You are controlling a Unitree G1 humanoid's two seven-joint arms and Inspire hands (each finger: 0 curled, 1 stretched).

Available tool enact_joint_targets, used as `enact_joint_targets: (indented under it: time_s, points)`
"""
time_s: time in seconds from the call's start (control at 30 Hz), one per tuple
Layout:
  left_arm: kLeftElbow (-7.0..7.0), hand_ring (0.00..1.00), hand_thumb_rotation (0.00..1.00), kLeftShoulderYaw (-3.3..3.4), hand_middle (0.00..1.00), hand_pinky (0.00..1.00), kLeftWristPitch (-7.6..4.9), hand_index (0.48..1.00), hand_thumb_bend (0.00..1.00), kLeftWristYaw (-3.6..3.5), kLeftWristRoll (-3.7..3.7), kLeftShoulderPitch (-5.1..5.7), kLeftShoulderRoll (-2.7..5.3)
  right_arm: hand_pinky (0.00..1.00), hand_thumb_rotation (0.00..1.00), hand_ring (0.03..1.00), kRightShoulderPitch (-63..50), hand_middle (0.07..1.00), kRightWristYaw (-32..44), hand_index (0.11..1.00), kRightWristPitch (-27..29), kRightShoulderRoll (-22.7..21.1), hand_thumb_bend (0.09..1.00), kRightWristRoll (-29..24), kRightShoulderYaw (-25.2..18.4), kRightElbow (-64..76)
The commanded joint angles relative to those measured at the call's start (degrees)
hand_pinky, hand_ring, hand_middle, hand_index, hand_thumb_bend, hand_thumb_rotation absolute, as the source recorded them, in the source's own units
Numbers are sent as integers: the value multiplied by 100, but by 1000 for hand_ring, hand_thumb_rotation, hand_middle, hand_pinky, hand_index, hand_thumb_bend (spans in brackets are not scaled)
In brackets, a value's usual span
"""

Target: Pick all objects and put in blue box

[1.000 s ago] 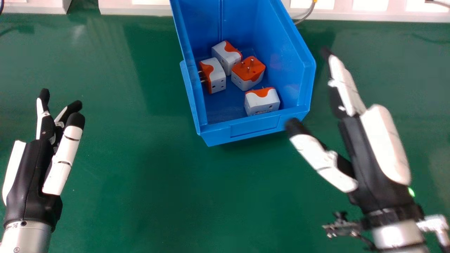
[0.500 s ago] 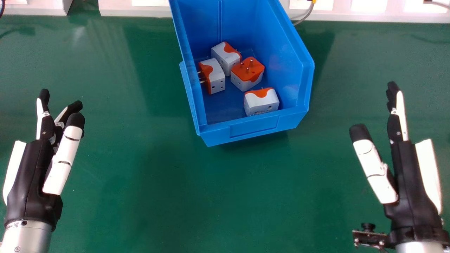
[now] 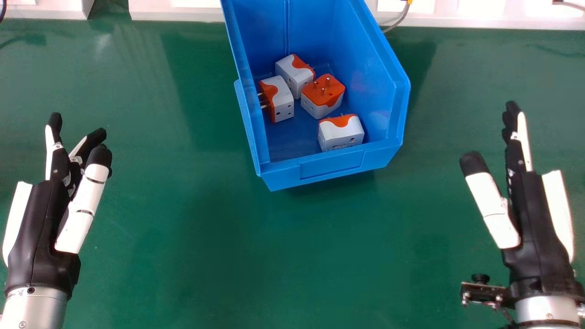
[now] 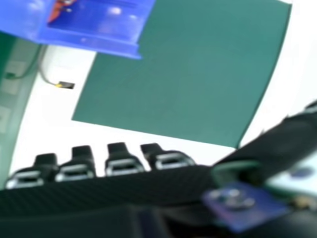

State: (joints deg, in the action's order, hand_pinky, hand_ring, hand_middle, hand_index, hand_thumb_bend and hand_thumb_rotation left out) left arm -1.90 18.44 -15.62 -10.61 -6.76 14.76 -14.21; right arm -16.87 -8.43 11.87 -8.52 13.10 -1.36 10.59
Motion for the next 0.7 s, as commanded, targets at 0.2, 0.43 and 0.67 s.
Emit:
enact_joint_targets:
  time_s: [0.2, 0.43, 0.67]
  points:
    - [105, 916, 824, 56, 920, 875, -239, 906, 605, -33, -17, 15, -52, 999, 1000, 1000, -29, 1000, 92, 1000, 17, 148, 534, -197, -81, 104]
    - [207, 900, 803, 52, 902, 857, -335, 888, 556, -10, -22, 73, -6, 979, 1000, 1000, -69, 1000, 16, 1000, 121, 216, 498, -129, -135, 12]
    - [619, 896, 790, 40, 900, 852, -602, 891, 556, -51, -15, -66, -61, 980, 1000, 1000, 73, 1000, 12, 1000, 187, 277, 439, -143, -150, -179]
